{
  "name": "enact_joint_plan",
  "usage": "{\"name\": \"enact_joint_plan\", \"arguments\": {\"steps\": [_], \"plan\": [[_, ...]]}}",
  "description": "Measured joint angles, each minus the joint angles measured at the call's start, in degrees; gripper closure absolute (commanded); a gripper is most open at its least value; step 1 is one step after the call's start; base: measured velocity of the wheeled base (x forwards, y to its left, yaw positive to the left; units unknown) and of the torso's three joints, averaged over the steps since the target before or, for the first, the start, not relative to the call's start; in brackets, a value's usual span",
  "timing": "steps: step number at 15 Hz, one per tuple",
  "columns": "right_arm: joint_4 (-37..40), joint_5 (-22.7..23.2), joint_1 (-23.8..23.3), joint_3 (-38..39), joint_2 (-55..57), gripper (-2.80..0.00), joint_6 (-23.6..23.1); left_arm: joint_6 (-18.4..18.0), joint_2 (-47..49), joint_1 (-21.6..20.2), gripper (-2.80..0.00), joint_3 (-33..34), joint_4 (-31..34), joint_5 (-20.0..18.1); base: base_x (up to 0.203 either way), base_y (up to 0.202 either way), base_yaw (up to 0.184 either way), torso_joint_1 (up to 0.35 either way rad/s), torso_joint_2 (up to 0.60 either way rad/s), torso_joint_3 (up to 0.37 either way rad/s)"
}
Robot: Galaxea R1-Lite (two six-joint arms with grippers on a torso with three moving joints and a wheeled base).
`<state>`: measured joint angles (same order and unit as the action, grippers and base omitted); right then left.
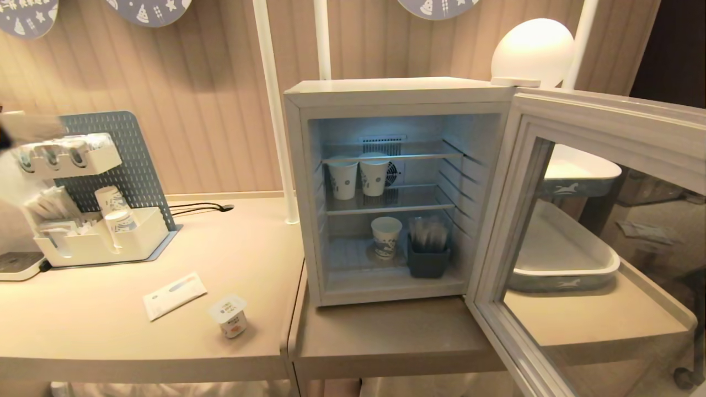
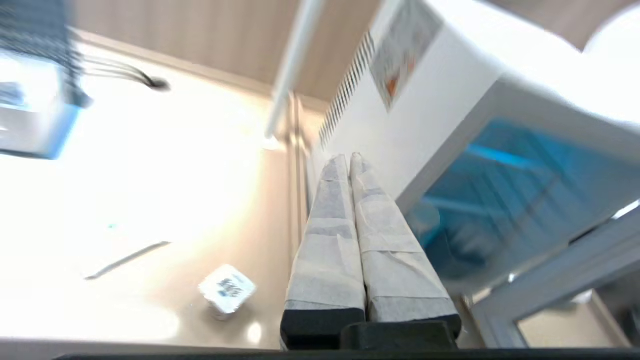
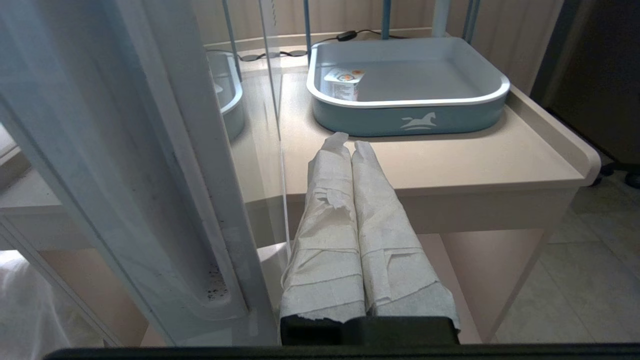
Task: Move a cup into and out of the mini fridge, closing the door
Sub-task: Put the yoghurt in the freezer
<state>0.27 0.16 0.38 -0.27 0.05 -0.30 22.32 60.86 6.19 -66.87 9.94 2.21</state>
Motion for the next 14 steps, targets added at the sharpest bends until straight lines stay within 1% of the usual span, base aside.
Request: {"name": "enact_joint_plan", "arguments": {"steps": [3,4,6,9,10,12,13,14], "plan": [[0.00,-0.02,0.00,0.00,0.00,0.00,-0.02,-0.54,-17.98,-3.43,0.00,-0.16,11.51,0.77,0.000,0.000,0.000,0.000,0.00,0.000],[-0.05,0.00,0.00,0.00,0.00,0.00,-0.01,-1.48,-23.43,-3.93,0.00,0.63,15.20,0.95,0.000,0.000,0.000,0.000,0.00,0.000],[-0.06,-0.02,0.00,0.00,0.00,0.00,-0.02,-4.62,-34.13,-5.12,0.00,3.68,21.91,1.16,0.000,0.000,0.000,0.000,0.00,0.000],[-0.11,0.01,0.02,0.00,0.00,0.00,0.00,-8.35,-45.38,-6.72,0.00,8.96,30.16,1.78,0.000,0.000,0.000,0.000,0.00,0.000],[-0.05,0.00,0.02,0.00,0.00,0.00,-0.02,-10.34,-48.69,-6.79,0.00,12.52,30.76,1.01,0.000,0.000,0.000,0.000,0.00,0.000],[-0.03,-0.01,0.02,0.00,0.00,0.00,0.00,-16.35,-54.04,-6.68,0.00,23.16,27.57,-0.04,0.000,0.000,0.000,0.000,0.00,0.000],[-0.02,0.00,0.02,0.00,-0.02,0.00,0.00,-18.43,-55.87,-6.60,0.00,30.38,23.54,0.09,0.000,0.000,0.000,0.000,0.00,0.000],[-0.05,-0.02,0.02,0.00,0.00,0.00,-0.02,-19.86,-57.16,-6.57,0.00,37.96,18.20,0.33,0.000,0.000,0.000,0.000,0.00,0.000]]}}
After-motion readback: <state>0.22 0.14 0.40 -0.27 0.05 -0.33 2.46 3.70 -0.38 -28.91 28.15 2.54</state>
